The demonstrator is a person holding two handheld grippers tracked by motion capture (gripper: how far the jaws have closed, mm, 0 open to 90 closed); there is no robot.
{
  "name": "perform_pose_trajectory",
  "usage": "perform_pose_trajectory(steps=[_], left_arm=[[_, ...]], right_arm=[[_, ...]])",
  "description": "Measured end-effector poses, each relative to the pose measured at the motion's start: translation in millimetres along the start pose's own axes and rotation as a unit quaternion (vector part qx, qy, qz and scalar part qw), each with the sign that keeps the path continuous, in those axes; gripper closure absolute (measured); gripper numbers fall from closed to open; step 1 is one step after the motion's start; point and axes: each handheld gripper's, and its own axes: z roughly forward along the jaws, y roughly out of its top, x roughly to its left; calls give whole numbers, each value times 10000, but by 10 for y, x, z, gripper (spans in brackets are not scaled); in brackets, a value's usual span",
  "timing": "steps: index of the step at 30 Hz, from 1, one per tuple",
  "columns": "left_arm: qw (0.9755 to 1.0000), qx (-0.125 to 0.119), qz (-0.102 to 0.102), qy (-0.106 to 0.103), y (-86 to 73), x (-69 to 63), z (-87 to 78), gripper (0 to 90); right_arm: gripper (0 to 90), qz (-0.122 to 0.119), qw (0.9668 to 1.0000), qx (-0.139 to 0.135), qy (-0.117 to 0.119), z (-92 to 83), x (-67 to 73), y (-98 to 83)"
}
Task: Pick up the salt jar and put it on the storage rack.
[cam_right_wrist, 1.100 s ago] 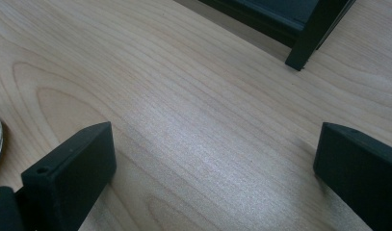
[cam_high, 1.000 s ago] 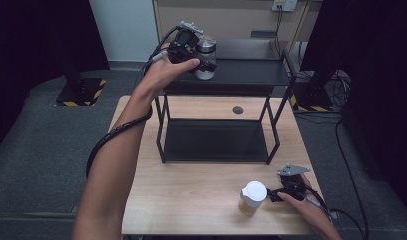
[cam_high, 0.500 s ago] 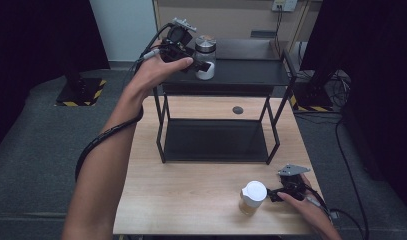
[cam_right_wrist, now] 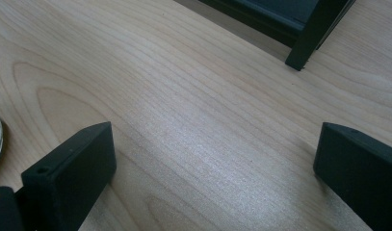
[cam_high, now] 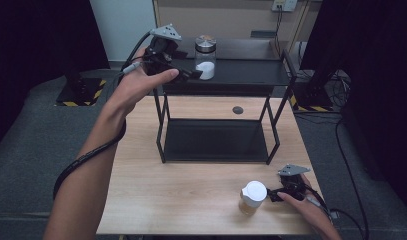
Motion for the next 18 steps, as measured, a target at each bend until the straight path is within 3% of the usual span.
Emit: perform_pose_trajectory(steps=[4,16,18], left_arm=[[9994,-36,260,-232,-98,-40,82,140],[9972,97,441,-600,-418,-109,511,132],[9970,108,556,-528,-478,-179,557,107]], right_arm=[[19,-7,10000,-4,-7,0,1,-1],[20,-9,10000,-11,-5,1,0,-4],[20,-10,10000,-12,-2,0,-1,-5]])
